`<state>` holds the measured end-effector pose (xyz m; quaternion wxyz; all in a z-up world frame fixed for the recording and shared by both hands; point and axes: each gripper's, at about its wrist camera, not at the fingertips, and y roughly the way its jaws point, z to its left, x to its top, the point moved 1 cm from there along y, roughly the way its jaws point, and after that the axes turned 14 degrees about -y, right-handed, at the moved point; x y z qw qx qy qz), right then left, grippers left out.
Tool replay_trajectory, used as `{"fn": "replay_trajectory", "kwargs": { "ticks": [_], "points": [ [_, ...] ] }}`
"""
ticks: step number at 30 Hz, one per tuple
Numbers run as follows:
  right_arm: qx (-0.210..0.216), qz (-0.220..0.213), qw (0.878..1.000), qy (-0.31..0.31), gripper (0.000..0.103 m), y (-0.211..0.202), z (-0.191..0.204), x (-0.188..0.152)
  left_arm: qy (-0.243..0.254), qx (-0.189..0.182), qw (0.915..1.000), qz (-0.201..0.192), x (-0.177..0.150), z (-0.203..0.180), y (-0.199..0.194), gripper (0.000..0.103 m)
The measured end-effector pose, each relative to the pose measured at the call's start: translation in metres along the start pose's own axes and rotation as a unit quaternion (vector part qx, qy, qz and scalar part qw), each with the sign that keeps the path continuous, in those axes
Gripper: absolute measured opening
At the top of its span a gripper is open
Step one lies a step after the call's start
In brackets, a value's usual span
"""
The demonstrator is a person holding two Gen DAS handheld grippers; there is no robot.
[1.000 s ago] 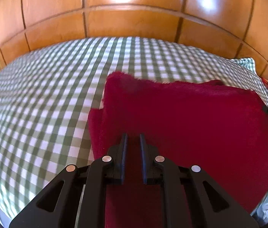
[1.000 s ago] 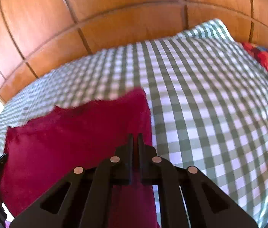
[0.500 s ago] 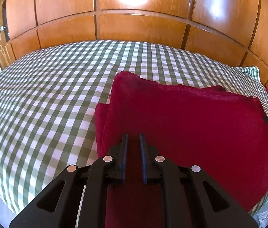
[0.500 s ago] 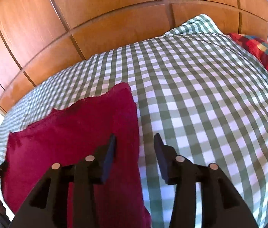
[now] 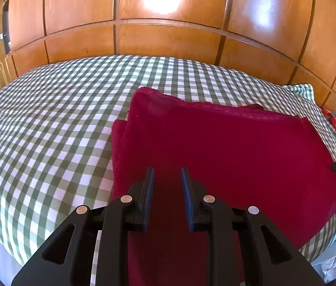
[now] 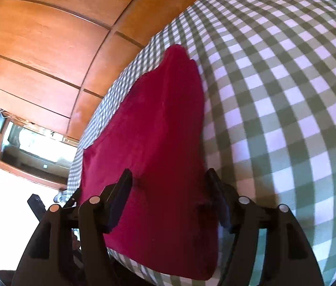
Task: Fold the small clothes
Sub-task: 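Grasp the folded sweater end with the right gripper and fold it over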
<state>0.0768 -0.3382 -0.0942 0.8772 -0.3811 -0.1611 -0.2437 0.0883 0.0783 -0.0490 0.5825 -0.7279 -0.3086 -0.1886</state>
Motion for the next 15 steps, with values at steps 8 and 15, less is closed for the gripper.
{"fn": "replay_trajectory", "kwargs": {
  "ticks": [8, 15],
  "points": [
    [-0.009, 0.005, 1.0, -0.025, 0.051, 0.031, 0.009, 0.018, 0.02, -0.003, 0.9998, 0.003, -0.006, -0.004, 0.001, 0.022],
    [-0.004, 0.005, 0.999, -0.037, 0.032, 0.04, 0.011, 0.016, 0.029, -0.004, 0.9996, 0.007, -0.007, -0.004, 0.002, 0.022]
  ]
}}
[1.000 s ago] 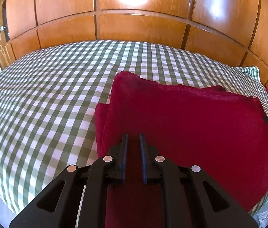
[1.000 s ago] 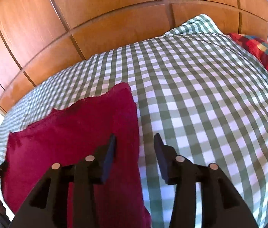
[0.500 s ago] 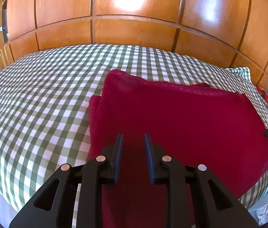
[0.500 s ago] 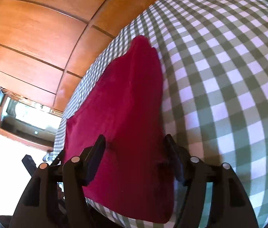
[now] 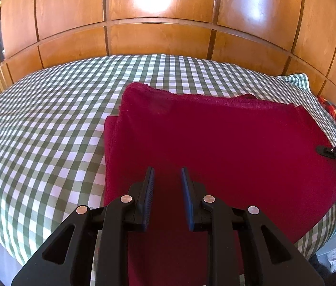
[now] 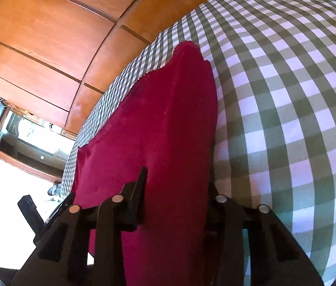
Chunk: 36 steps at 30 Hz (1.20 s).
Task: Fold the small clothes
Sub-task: 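Grasp the folded sweater end with the right gripper and fold it over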
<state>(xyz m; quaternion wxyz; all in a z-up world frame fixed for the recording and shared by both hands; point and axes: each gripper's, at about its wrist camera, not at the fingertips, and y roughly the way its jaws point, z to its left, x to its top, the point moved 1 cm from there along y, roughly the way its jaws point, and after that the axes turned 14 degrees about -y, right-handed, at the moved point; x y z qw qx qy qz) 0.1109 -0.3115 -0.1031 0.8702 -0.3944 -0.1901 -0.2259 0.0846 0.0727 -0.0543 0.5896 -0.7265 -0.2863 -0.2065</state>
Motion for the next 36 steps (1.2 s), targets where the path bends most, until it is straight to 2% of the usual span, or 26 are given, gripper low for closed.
{"fn": "replay_trajectory", "kwargs": {
  "ticks": [8, 15, 23, 27, 32, 36],
  "points": [
    [-0.001, 0.004, 1.0, 0.001, 0.028, 0.001, 0.007, 0.003, 0.002, 0.002, 1.0, 0.006, -0.002, 0.002, 0.004, 0.022],
    [0.003, 0.0, 1.0, -0.016, 0.026, -0.005, 0.047, 0.019, 0.0, -0.005, 1.0, 0.005, -0.003, 0.003, 0.003, 0.022],
    [0.006, 0.002, 0.998, -0.061, 0.023, -0.003, 0.124, 0.038, 0.011, -0.022, 0.9996, 0.011, -0.002, 0.006, 0.005, 0.022],
    [-0.001, 0.015, 0.996, -0.093, 0.022, 0.009, 0.174, 0.051, 0.017, -0.036, 0.9991, 0.016, -0.001, 0.009, 0.007, 0.022],
    [0.009, 0.044, 0.99, -0.136, 0.021, 0.044, 0.241, 0.06, 0.008, -0.064, 0.9976, 0.026, 0.003, 0.018, 0.011, 0.022],
    [0.004, 0.09, 0.981, -0.169, 0.021, 0.103, 0.283, 0.055, -0.02, -0.098, 0.9942, 0.037, 0.005, 0.03, 0.013, 0.022]
  ]
}}
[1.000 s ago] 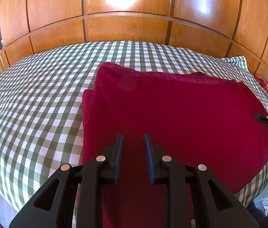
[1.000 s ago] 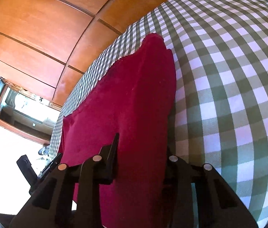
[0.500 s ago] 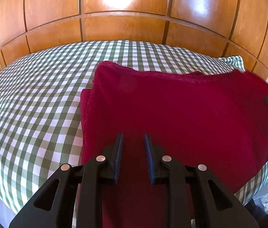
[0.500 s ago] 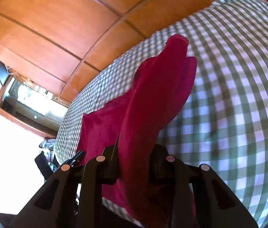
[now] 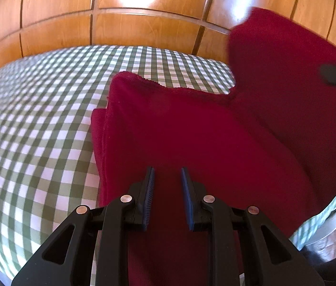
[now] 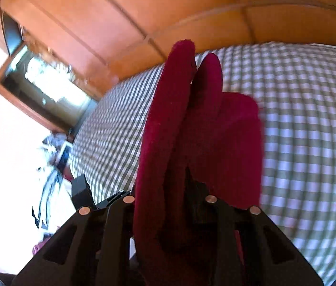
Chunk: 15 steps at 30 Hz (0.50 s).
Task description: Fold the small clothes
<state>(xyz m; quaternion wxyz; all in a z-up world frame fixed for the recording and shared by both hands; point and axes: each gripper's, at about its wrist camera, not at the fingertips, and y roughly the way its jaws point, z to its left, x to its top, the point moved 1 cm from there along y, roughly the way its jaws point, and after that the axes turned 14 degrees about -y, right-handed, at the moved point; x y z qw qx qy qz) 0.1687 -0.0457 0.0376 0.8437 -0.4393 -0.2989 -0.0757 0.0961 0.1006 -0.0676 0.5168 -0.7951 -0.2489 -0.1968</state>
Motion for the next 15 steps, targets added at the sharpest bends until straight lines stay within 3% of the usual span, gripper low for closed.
{"fn": "replay_trajectory", "kwargs": {
  "ticks": [4, 10, 15],
  "points": [
    [0.01, 0.032, 0.999, -0.017, 0.021, 0.045, 0.023, 0.002, -0.029, -0.033, 0.999, 0.008, 0.002, 0.012, -0.002, 0.022],
    [0.017, 0.064, 0.997, -0.039, 0.021, 0.084, 0.052, -0.001, -0.032, -0.04, 0.9987, 0.008, 0.0, 0.014, -0.002, 0.022],
    [0.015, 0.083, 0.995, -0.048, 0.021, 0.098, 0.047, -0.011, -0.057, -0.058, 0.9965, 0.016, -0.001, 0.028, -0.017, 0.022]
  ]
}}
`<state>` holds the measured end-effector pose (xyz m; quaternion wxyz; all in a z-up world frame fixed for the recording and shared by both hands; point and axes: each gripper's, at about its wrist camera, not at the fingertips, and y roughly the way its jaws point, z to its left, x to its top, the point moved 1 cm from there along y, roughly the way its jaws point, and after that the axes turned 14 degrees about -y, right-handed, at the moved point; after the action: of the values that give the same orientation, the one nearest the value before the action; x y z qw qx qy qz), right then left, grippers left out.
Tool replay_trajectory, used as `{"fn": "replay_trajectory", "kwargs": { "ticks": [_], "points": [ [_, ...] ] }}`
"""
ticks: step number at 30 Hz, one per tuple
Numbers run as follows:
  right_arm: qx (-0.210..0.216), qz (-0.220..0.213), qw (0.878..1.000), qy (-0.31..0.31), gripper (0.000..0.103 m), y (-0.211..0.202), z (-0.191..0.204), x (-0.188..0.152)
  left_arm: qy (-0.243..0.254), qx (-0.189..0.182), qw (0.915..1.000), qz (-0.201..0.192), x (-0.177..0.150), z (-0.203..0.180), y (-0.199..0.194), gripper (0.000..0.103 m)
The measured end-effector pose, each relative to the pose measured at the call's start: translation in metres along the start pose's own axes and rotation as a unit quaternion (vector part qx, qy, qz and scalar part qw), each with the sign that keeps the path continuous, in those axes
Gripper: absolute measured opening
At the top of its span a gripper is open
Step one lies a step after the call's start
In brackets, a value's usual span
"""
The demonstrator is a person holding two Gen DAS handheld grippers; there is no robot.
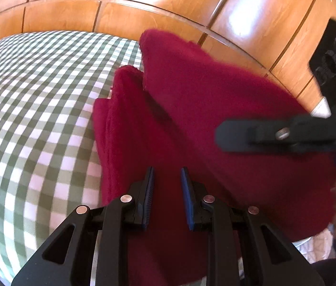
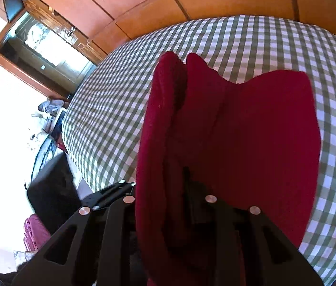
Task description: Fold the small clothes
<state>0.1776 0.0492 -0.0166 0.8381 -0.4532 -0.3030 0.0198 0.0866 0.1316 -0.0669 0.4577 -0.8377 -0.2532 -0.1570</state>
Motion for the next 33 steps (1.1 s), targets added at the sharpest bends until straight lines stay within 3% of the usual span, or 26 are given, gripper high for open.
{"fn": "replay_trajectory", "kwargs": {
  "ticks": [3, 4, 5, 9, 12, 14, 17, 20, 23, 25, 28, 31, 33],
  "points": [
    [0.002, 0.003, 1.0, -0.018, 0.025, 0.011, 0.011, -0.001, -0.01, -0.003, 0.9999, -0.002, 0.0, 0.008, -0.015, 0.022],
    [0.005, 0.002, 1.0, -0.021, 0.033, 0.014, 0.017, 0.002, -0.015, -0.004, 0.9999, -0.003, 0.0, 0.011, -0.02, 0.022],
    [0.018, 0.0, 1.0, -0.021, 0.042, 0.017, 0.023, 0.003, -0.019, -0.005, 0.9998, -0.004, 0.001, 0.014, -0.024, 0.022],
    [0.106, -0.036, 0.993, -0.019, 0.048, 0.009, 0.035, 0.003, -0.034, 0.002, 0.9993, -0.018, 0.003, 0.022, -0.045, 0.022],
    [0.122, -0.074, 0.99, -0.021, 0.052, -0.015, 0.032, -0.007, -0.053, -0.007, 0.9984, -0.018, 0.004, 0.029, -0.056, 0.022],
    [0.107, -0.088, 0.99, -0.022, 0.052, -0.034, 0.018, -0.016, -0.066, -0.014, 0.9976, -0.018, 0.003, 0.033, -0.064, 0.022],
    [0.036, -0.097, 0.994, -0.023, 0.053, -0.059, -0.002, -0.046, -0.103, -0.05, 0.9934, -0.014, 0.004, 0.038, -0.078, 0.03],
    [-0.028, -0.085, 0.996, -0.022, 0.055, -0.077, -0.022, -0.083, -0.121, -0.092, 0.9883, -0.013, 0.008, 0.034, -0.09, 0.031],
    [-0.073, -0.06, 0.995, -0.039, 0.06, -0.086, -0.032, -0.12, -0.149, -0.142, 0.9787, 0.006, 0.009, 0.023, -0.095, 0.054],
    [-0.082, -0.047, 0.994, -0.052, 0.064, -0.083, -0.029, -0.137, -0.147, -0.16, 0.9761, 0.011, 0.009, 0.012, -0.096, 0.054],
    [-0.079, -0.028, 0.994, -0.067, 0.07, -0.07, -0.022, -0.155, -0.119, -0.169, 0.978, 0.031, 0.007, -0.012, -0.092, 0.06],
    [-0.066, -0.017, 0.994, -0.082, 0.075, -0.047, -0.011, -0.157, -0.093, -0.139, 0.9847, 0.05, 0.005, -0.031, -0.075, 0.061],
    [-0.082, -0.01, 0.991, -0.102, 0.075, -0.034, -0.002, -0.155, -0.084, -0.119, 0.9873, 0.063, 0.005, -0.04, -0.059, 0.061]
  ]
}}
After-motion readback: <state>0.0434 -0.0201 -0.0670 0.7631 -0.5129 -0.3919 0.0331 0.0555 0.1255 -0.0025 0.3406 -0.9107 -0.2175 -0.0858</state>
